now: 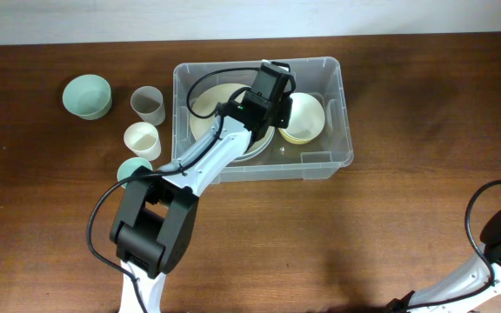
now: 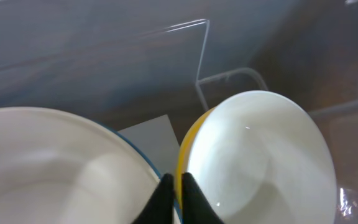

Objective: Pack container
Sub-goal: 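Lower the white bowl into the yellow bowl and open the left gripper, then move the left gripper back left to the mint-green bowl, then close the left gripper on the mint-green bowl's rim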

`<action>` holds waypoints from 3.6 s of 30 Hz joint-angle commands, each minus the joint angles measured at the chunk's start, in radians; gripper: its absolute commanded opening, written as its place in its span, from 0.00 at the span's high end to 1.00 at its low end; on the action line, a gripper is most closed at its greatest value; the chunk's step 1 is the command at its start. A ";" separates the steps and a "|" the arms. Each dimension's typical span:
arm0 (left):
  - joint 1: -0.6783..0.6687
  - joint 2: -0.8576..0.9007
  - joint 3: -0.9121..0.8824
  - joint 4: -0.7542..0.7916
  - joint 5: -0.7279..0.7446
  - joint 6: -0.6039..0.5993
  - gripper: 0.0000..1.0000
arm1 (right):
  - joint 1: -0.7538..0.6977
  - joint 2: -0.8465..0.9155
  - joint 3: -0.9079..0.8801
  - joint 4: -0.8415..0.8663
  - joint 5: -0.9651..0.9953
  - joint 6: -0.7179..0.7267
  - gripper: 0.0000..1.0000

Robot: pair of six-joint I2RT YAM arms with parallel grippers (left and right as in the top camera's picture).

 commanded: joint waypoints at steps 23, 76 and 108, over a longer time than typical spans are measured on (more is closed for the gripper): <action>0.245 -0.176 0.124 -0.166 -0.299 0.047 0.17 | 0.003 -0.007 -0.005 0.001 0.009 0.000 0.01; 0.918 0.082 0.100 -0.248 0.088 -0.280 0.01 | 0.003 -0.007 -0.005 0.001 0.009 0.000 0.01; 0.917 0.156 0.100 -0.274 0.085 -0.280 0.32 | 0.003 -0.007 -0.005 0.001 0.009 0.001 0.01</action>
